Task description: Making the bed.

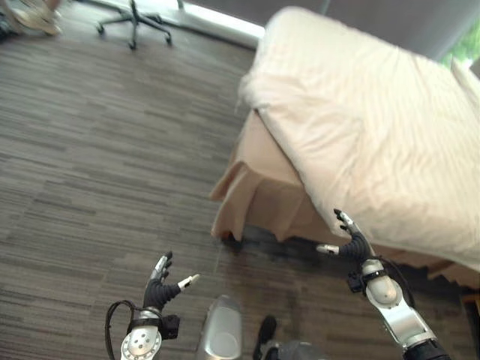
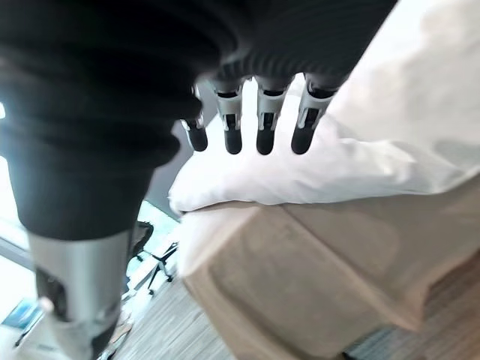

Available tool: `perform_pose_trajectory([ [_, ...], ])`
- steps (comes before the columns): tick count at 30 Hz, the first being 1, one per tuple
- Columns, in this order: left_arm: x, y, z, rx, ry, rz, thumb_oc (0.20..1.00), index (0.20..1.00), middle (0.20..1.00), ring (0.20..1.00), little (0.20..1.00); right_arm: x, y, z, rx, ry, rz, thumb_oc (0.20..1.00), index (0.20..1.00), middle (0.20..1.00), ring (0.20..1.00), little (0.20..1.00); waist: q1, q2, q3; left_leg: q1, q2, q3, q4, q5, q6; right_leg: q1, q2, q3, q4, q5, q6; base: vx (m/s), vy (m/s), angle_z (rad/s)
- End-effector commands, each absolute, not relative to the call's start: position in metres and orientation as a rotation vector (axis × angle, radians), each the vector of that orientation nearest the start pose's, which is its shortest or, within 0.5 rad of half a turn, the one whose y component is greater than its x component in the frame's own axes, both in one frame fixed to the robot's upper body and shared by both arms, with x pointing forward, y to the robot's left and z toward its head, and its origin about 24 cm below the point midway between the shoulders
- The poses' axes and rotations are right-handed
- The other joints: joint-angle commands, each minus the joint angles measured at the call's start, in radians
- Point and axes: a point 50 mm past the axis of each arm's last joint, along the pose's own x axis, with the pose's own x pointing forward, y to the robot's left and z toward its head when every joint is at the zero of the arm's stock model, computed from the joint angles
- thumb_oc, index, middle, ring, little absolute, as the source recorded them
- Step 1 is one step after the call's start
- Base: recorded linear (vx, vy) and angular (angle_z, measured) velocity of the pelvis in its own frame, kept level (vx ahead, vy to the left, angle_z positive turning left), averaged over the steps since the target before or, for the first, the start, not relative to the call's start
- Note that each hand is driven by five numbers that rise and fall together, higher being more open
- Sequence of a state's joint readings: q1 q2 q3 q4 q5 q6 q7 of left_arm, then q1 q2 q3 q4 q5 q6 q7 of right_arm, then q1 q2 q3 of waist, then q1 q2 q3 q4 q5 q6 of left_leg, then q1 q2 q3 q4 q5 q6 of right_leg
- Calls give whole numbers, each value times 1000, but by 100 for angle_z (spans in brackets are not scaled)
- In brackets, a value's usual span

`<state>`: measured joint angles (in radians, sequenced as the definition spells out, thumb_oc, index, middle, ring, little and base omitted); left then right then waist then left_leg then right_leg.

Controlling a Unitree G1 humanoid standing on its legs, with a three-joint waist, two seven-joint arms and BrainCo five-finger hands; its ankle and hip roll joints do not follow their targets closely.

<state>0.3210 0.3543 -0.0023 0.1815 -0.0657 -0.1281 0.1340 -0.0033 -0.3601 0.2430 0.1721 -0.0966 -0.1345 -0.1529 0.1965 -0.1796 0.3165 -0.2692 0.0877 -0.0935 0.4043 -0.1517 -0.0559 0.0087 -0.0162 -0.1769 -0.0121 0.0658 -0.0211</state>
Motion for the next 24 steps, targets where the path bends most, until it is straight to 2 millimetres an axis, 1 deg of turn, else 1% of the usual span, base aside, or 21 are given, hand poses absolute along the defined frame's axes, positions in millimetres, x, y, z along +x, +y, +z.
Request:
perform_pose_trajectory([
  [1, 175, 269, -20, 352, 297, 255, 1000, 1000, 1000, 1000, 1000, 260, -176, 49, -431, -126, 112, 1000, 1000, 1000, 1000, 1000, -1, 0, -30, 105, -72, 15, -261, 116, -11, 86, -14, 25, -73, -127, 85, 152, 241, -6],
  [2, 176, 270, -20, 351, 294, 256, 1000, 1000, 1000, 1000, 1000, 261, -176, 50, -431, -129, 111, 1000, 1000, 1000, 1000, 1000, 0, -1, -27, 110, -72, 15, -269, 121, -11, 86, -15, 26, -73, -127, 85, 139, 250, -42],
  [3, 192, 266, -15, 432, 263, 220, 1000, 1000, 1000, 1000, 1000, 257, -175, 43, -498, -108, 112, 1000, 1000, 1000, 1000, 1000, -31, 15, -48, 156, -50, 64, -363, 140, -5, 88, -13, 16, -63, -144, 88, 148, 248, -62],
  [5, 186, 267, -19, 431, 282, 212, 1000, 1000, 1000, 1000, 1000, 258, -174, 43, -534, -110, 121, 1000, 1000, 1000, 1000, 1000, -38, 20, -57, 176, -50, 69, -393, 153, 2, 78, -18, 15, -47, -149, 90, 140, 229, -28],
  [6, 185, 262, -20, 411, 278, 198, 1000, 1000, 1000, 1000, 1000, 260, -170, 43, -548, -114, 128, 1000, 1000, 1000, 1000, 1000, -49, 18, -72, 209, -63, 53, -435, 165, 11, 62, -25, 30, -11, -151, 98, 119, 151, -4],
  [7, 188, 262, -18, 424, 271, 189, 1000, 1000, 1000, 1000, 1000, 259, -169, 39, -551, -98, 132, 1000, 1000, 1000, 1000, 1000, -56, 15, -76, 224, -60, 54, -453, 169, 16, 50, -25, 40, 33, -160, 103, 160, 190, -15],
  [8, 189, 267, -15, 439, 266, 196, 1000, 1000, 1000, 1000, 1000, 260, -167, 39, -551, -101, 137, 1000, 1000, 1000, 1000, 1000, -57, 16, -78, 237, -58, 57, -461, 169, 26, 33, -24, 53, 92, -173, 111, 79, 74, -13],
  [9, 189, 267, -15, 440, 266, 197, 1000, 1000, 1000, 1000, 1000, 260, -166, 39, -551, -102, 137, 1000, 1000, 1000, 1000, 1000, -55, 15, -77, 238, -59, 59, -462, 169, 26, 28, -26, 56, 101, -178, 112, 123, 76, 4],
  [10, 195, 271, -7, 454, 237, 213, 1000, 1000, 1000, 1000, 1000, 264, -162, 44, -542, -126, 139, 1000, 1000, 1000, 1000, 1000, -63, 24, -72, 259, -53, 51, -476, 172, 34, -5, -16, 83, 189, -178, 127, 123, 25, 2],
  [11, 201, 273, -4, 473, 221, 221, 1000, 1000, 1000, 1000, 1000, 266, -162, 46, -548, -133, 132, 1000, 1000, 1000, 1000, 1000, -68, 28, -70, 265, -47, 50, -482, 169, 34, -23, -20, 98, 199, -180, 133, 125, 23, -12],
  [12, 201, 273, -3, 473, 220, 221, 1000, 1000, 1000, 1000, 1000, 266, -162, 46, -549, -134, 132, 1000, 1000, 1000, 1000, 1000, -67, 28, -69, 265, -46, 51, -482, 168, 34, -24, -19, 99, 201, -181, 133, 106, -45, -15],
  [14, 203, 275, 0, 473, 205, 232, 1000, 1000, 1000, 1000, 1000, 271, -164, 55, -568, -165, 123, 1000, 1000, 1000, 1000, 1000, -77, 39, -71, 265, -39, 46, -489, 167, 33, -36, -39, 126, 148, -169, 127, 157, -123, 9],
  [15, 206, 275, 5, 479, 177, 239, 1000, 1000, 1000, 1000, 1000, 274, -166, 64, -581, -200, 111, 1000, 1000, 1000, 1000, 1000, -88, 54, -68, 263, -28, 35, -492, 162, 27, -88, -67, 163, 85, -133, 131, 149, -150, 12],
  [16, 206, 275, 5, 478, 177, 239, 1000, 1000, 1000, 1000, 1000, 274, -166, 64, -582, -200, 111, 1000, 1000, 1000, 1000, 1000, -88, 55, -70, 262, -26, 35, -492, 161, 27, -88, -66, 163, 82, -131, 131, 196, -240, 11],
  [17, 206, 277, 7, 474, 164, 257, 1000, 1000, 1000, 1000, 1000, 276, -165, 68, -592, -218, 119, 1000, 1000, 1000, 1000, 1000, -93, 65, -63, 272, -9, 35, -491, 154, 17, -125, -89, 167, 41, -98, 143, 163, -202, 17],
  [18, 207, 277, 9, 474, 150, 254, 1000, 1000, 1000, 1000, 1000, 275, -165, 70, -590, -226, 115, 1000, 1000, 1000, 1000, 1000, -94, 57, -68, 273, -9, 38, -490, 146, 12, -107, -102, 162, 6, -97, 148, 198, -267, 16],
  [20, 209, 276, 11, 472, 141, 252, 1000, 1000, 1000, 1000, 1000, 276, -161, 71, -582, -233, 123, 1000, 1000, 1000, 1000, 1000, -98, 49, -68, 278, -9, 49, -489, 143, 5, -98, -112, 144, -6, -85, 153, 144, -229, 25],
  [21, 215, 267, 23, 449, 59, 246, 1000, 1000, 1000, 1000, 1000, 276, -160, 71, -591, -243, 122, 1000, 1000, 1000, 1000, 1000, -103, 50, -77, 286, 22, 58, -492, 139, -20, -88, -115, 127, -13, -63, 157, 173, -325, 34],
  [22, 217, 263, 28, 426, 32, 236, 1000, 1000, 1000, 1000, 1000, 276, -161, 72, -592, -247, 119, 1000, 1000, 1000, 1000, 1000, -107, 52, -80, 284, 34, 63, -492, 136, -27, -84, -114, 120, -19, -64, 155, 174, -328, 34],
  [23, 216, 263, 28, 426, 33, 236, 1000, 1000, 1000, 1000, 1000, 276, -161, 72, -593, -246, 120, 1000, 1000, 1000, 1000, 1000, -108, 53, -81, 284, 35, 63, -492, 136, -27, -83, -113, 119, -21, -63, 154, 69, -145, 22],
  [24, 219, 258, 36, 395, -18, 234, 1000, 1000, 1000, 1000, 1000, 275, -162, 75, -587, -259, 116, 1000, 1000, 1000, 1000, 1000, -116, 58, -87, 281, 49, 68, -492, 138, -38, -77, -108, 110, -29, -63, 150, 80, -232, 18],
])
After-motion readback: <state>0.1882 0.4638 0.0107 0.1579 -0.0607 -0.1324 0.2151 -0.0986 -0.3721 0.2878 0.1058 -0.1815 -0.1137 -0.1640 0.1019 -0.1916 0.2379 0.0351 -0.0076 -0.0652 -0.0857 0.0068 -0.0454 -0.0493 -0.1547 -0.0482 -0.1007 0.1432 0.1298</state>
